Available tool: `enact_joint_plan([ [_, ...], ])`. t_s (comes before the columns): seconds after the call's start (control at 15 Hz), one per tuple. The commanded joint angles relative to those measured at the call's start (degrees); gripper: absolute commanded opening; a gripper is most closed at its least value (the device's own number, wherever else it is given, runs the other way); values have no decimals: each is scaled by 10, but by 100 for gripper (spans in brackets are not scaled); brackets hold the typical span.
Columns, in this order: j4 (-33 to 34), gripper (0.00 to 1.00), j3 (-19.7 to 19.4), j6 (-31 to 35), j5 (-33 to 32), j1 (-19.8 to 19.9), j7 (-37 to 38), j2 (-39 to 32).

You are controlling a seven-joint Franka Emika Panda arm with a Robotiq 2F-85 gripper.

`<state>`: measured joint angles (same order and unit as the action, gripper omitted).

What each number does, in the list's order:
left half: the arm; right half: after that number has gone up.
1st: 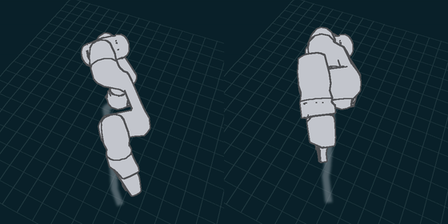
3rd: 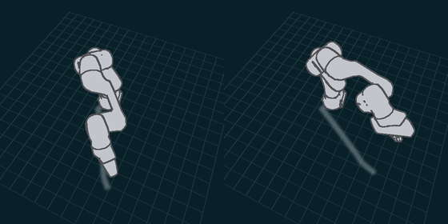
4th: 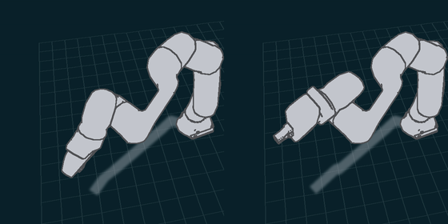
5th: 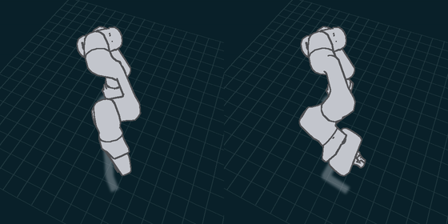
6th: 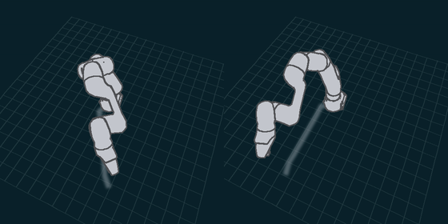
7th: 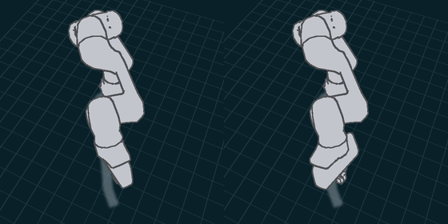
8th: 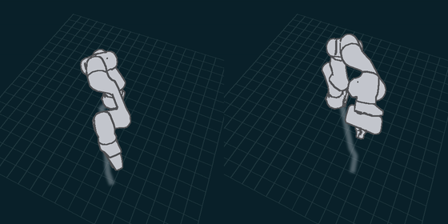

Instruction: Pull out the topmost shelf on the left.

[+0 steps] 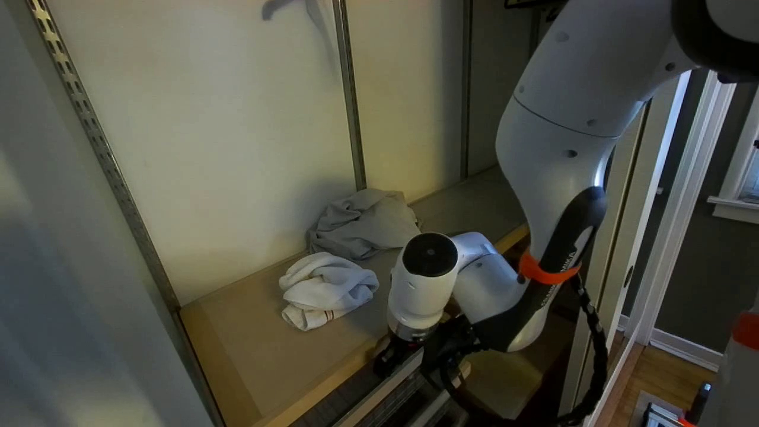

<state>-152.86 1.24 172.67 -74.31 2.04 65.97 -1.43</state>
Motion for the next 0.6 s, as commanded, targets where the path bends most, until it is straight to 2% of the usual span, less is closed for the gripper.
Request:
enact_joint_plan([
  [0.0, 37, 100, -2, 4, -136, -4, 131, -36],
  [0.53, 107, 100, 22, -6, -420, 0, 418, -105],
])
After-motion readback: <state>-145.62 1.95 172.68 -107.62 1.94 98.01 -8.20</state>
